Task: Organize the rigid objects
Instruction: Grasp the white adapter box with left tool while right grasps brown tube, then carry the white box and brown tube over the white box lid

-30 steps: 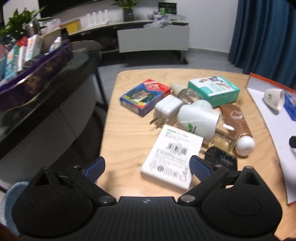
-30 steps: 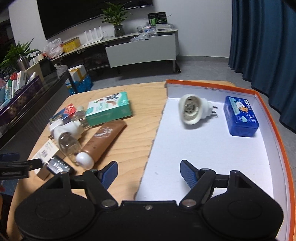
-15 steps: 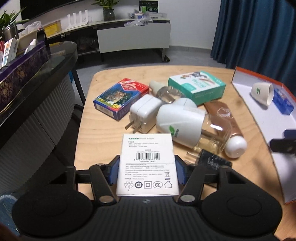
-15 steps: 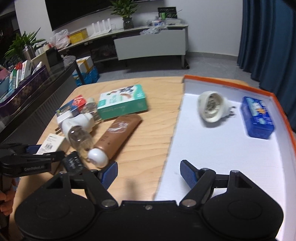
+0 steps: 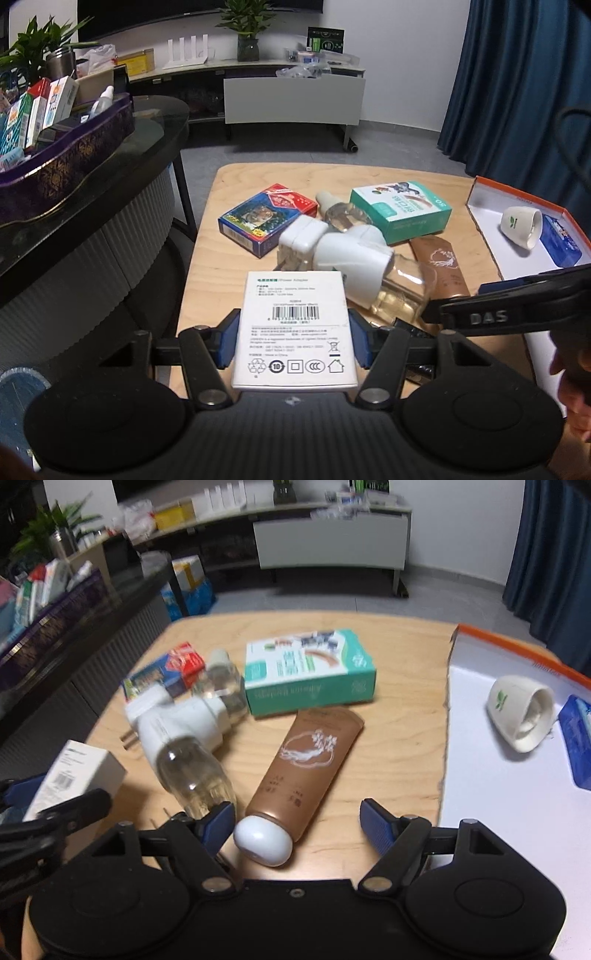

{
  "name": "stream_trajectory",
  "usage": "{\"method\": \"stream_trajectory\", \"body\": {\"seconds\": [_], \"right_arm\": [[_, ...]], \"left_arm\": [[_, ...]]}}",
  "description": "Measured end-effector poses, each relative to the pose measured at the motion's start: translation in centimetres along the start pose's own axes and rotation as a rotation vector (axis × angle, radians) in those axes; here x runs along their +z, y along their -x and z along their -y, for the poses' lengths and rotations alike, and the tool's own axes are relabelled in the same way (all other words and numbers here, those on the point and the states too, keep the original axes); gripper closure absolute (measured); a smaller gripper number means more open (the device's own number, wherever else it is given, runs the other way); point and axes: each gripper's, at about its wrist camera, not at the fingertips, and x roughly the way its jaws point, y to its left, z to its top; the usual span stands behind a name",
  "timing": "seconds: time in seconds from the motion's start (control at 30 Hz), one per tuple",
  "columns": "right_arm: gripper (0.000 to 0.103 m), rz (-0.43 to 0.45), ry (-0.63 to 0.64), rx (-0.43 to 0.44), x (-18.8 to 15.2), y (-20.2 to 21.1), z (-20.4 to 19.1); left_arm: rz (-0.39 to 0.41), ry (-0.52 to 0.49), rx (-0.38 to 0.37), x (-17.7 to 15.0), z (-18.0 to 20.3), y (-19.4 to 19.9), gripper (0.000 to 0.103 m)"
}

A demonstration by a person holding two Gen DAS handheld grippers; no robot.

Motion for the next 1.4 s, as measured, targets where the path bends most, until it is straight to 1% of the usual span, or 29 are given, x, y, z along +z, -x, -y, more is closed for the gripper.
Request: {"method": "stream_trajectory", "body": {"seconds": [0.03, 0.1, 0.13, 0.17, 0.23, 0.27, 0.3, 0.33, 0.37, 0.4, 0.43, 0.47, 0.63, 0.83, 0.97, 1.13, 1.2, 1.33, 1.4], "right_arm": [[0.015, 0.011, 0.009, -0.010, -0.1, -0.1, 0.0], [0.031, 0.041, 0.033, -0.042, -0.5, 0.0, 0.1], [0.046, 0.053, 0.029, -0.050, -0.6, 0.2, 0.5], [0.052, 0.053, 0.011, -0.046, -0.6, 0.4, 1.1], [0.052, 0.049, -0.005, -0.038, -0.5, 0.5, 1.8], [0.050, 0.046, -0.002, -0.034, -0.3, 0.5, 1.9], [0.045, 0.043, 0.014, -0.034, -0.2, 0.4, 1.8], [0.036, 0.040, 0.033, -0.032, 0.0, 0.1, 1.5], [0.039, 0.044, 0.047, -0.031, 0.2, -0.1, 1.2], [0.044, 0.050, 0.056, -0.026, 0.3, -0.2, 1.1], [0.055, 0.058, 0.060, -0.032, 0.4, -0.1, 1.1], [0.057, 0.051, 0.057, -0.027, 0.5, -0.1, 1.1], [0.057, 0.076, 0.019, -0.030, 0.0, 1.0, 2.2], [0.057, 0.135, -0.018, -0.026, -0.8, 4.9, 4.9], [0.057, 0.191, -0.047, -0.066, -1.6, 8.2, 7.4], [0.057, 0.232, -0.127, -0.156, -3.0, 11.8, 12.0], [0.057, 0.241, -0.152, -0.194, -3.7, 12.9, 13.7], [0.057, 0.259, -0.220, -0.247, -4.9, 14.8, 17.0], [0.057, 0.267, -0.242, -0.274, -5.5, 15.4, 18.4]], "left_arm": [[-0.001, 0.005, 0.002, 0.0, -0.1, 0.0, 0.043], [0.003, 0.010, 0.007, -0.1, -0.3, 0.2, 0.043], [0.006, 0.011, 0.010, -0.2, -0.4, 0.3, 0.043], [0.009, 0.016, 0.012, -0.2, -0.5, 0.5, 0.043], [0.015, 0.031, 0.007, -0.2, -0.6, 0.7, 0.043], [0.016, 0.035, 0.004, -0.3, -0.6, 0.8, 0.043], [0.017, 0.036, 0.004, -0.3, -0.5, 0.8, 0.043], [0.017, 0.035, 0.003, -0.2, -0.4, 0.7, 0.043], [0.016, 0.030, -0.001, -0.2, -0.2, 0.7, 0.043], [0.016, 0.027, -0.005, -0.1, -0.1, 0.8, 0.043], [0.019, 0.023, -0.009, 0.0, 0.0, 0.8, 0.043], [0.020, 0.023, -0.011, 0.1, 0.1, 0.9, 0.043], [0.041, 0.013, -0.020, 0.8, 1.0, 1.3, 0.043], [0.065, -0.021, -0.058, 1.3, 3.7, 2.2, 0.043], [0.078, -0.054, -0.094, 2.0, 6.2, 2.7, 0.043], [0.087, -0.089, -0.173, 3.2, 10.7, 2.6, 0.043], [0.085, -0.120, -0.219, 3.4, 13.1, 2.3, 0.043], [0.095, -0.218, -0.269, 3.8, 17.9, 2.1, 0.043], [0.089, -0.229, -0.289, 4.0, 19.4, 1.9, 0.043]]}}
